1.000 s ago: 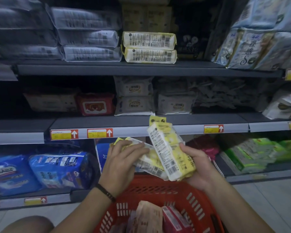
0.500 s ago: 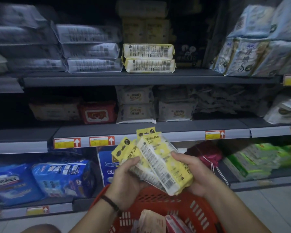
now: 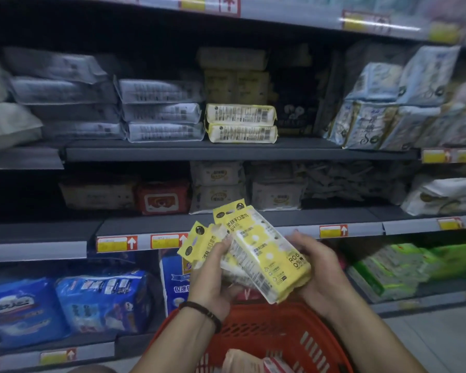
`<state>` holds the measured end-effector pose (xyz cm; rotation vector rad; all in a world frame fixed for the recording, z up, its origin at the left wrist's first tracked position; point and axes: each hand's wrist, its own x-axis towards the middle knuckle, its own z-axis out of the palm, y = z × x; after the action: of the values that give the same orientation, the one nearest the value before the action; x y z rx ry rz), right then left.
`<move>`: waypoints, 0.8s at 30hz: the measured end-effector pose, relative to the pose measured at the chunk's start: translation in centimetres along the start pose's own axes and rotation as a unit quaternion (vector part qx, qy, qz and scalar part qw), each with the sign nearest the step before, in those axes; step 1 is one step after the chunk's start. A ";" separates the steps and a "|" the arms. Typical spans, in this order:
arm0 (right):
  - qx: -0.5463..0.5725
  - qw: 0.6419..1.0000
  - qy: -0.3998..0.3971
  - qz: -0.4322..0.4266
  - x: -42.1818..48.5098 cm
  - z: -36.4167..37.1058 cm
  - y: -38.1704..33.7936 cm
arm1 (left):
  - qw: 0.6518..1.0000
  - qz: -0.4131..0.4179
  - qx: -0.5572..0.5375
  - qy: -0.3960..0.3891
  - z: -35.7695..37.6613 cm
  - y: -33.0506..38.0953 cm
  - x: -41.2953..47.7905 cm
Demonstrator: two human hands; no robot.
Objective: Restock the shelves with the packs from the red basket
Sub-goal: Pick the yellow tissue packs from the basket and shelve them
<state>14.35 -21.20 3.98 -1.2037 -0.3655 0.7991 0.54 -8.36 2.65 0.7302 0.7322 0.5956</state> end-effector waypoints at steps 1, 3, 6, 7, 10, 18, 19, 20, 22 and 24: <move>0.034 0.999 0.015 -0.023 -0.9 0.2 -0.3 | 1.000 0.005 -0.017 0.003 0.5 0.6 -0.3; 0.051 0.993 0.049 -0.092 -2.9 1.0 -0.1 | 0.999 0.021 -0.048 0.010 1.7 1.7 -0.9; -0.078 0.978 0.099 -0.166 -5.6 3.9 1.0 | 0.997 0.051 -0.065 0.004 3.6 3.1 -1.7; -0.092 0.972 0.113 -0.184 -5.8 5.1 0.9 | 0.996 0.064 -0.068 0.003 4.2 3.5 -2.0; -0.057 0.958 0.140 -0.246 -4.8 6.6 -1.6 | 0.988 0.148 -0.052 -0.012 5.3 5.2 -2.8; -0.118 0.946 0.098 -0.287 -1.0 7.8 -11.8 | 0.888 0.392 0.229 -0.078 5.2 13.6 -2.5; -0.133 0.941 0.091 -0.298 -0.3 8.1 -12.9 | 0.872 0.414 0.251 -0.075 5.6 14.7 -2.5; -0.141 0.937 0.088 -0.307 0.4 8.5 -13.9 | 0.858 0.430 0.269 -0.074 6.1 15.7 -2.1; -0.144 0.933 0.091 -0.318 2.0 9.6 -15.9 | 0.830 0.461 0.305 -0.067 7.3 17.9 -1.3; -0.164 0.925 0.106 -0.325 4.0 10.7 -17.8 | 0.797 0.495 0.341 -0.046 8.7 20.1 -0.2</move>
<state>16.53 -13.42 23.56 -1.3490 -0.6915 0.0271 2.54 0.43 22.59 1.8560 0.4059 1.2534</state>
